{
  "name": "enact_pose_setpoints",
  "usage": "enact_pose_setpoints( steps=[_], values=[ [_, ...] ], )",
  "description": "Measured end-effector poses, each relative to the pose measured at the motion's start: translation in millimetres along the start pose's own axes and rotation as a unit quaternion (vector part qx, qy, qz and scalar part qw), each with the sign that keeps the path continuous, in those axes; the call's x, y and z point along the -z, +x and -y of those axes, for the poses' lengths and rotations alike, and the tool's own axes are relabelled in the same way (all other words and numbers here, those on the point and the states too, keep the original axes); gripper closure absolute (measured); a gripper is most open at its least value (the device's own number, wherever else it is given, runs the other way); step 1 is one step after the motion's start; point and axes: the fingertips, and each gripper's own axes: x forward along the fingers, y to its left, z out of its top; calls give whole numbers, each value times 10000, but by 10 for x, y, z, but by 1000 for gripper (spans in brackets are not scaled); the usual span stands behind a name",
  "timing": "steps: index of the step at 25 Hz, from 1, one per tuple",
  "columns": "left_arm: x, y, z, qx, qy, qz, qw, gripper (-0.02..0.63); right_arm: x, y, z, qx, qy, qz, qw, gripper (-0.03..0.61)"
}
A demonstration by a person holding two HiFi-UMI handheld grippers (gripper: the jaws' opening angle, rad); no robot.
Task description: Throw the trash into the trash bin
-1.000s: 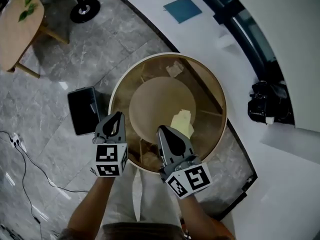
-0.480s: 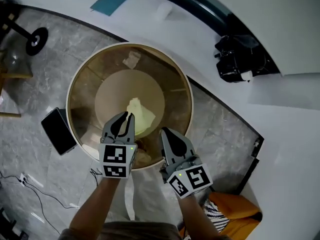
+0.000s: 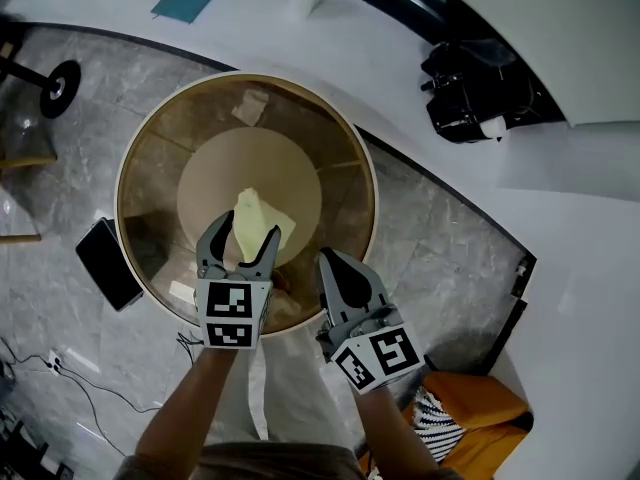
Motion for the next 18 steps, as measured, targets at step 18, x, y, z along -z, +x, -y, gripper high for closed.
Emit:
enact_pose_setpoints(
  steps=[18],
  values=[
    [897, 539, -157, -199, -89, -786, 9967, 302, 496, 202, 302, -90, 116, -540, 9984, 559]
  ],
)
